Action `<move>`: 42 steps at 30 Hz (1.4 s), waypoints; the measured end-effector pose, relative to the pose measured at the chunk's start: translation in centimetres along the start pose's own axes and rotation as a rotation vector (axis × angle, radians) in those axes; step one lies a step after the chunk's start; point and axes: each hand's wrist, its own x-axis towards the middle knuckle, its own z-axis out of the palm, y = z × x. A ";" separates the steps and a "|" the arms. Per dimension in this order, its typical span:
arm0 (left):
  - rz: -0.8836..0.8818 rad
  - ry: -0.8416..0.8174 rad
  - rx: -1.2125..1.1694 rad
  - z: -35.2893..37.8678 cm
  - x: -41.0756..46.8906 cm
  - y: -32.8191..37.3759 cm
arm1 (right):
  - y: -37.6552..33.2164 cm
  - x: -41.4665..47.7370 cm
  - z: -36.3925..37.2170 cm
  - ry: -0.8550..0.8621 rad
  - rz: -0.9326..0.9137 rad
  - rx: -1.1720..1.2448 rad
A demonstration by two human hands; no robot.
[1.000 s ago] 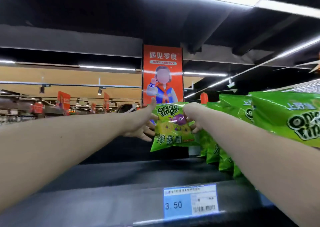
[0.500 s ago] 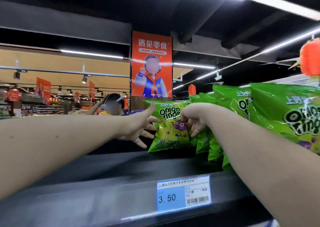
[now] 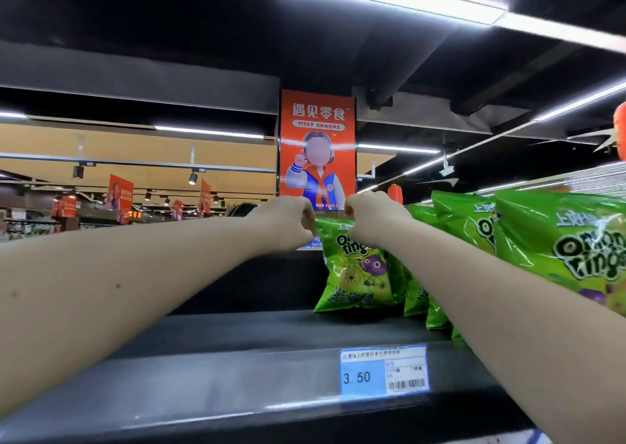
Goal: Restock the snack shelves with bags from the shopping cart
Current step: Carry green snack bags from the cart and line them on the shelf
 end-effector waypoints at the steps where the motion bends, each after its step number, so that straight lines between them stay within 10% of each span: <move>1: -0.002 0.013 0.073 -0.3 -0.7 0.2 | -0.2 -0.8 -0.2 0.007 -0.005 -0.022; 12: 0.058 0.262 0.384 0.4 -9.9 7.1 | -1.9 -14.6 -3.9 0.280 -0.054 -0.255; 20: 0.199 0.403 0.134 3.0 -14.6 17.3 | 3.2 -24.2 -7.3 0.408 0.092 -0.461; 42: 0.634 0.140 -0.447 19.6 -26.1 78.7 | 46.6 -66.7 -23.3 -0.001 0.608 -0.874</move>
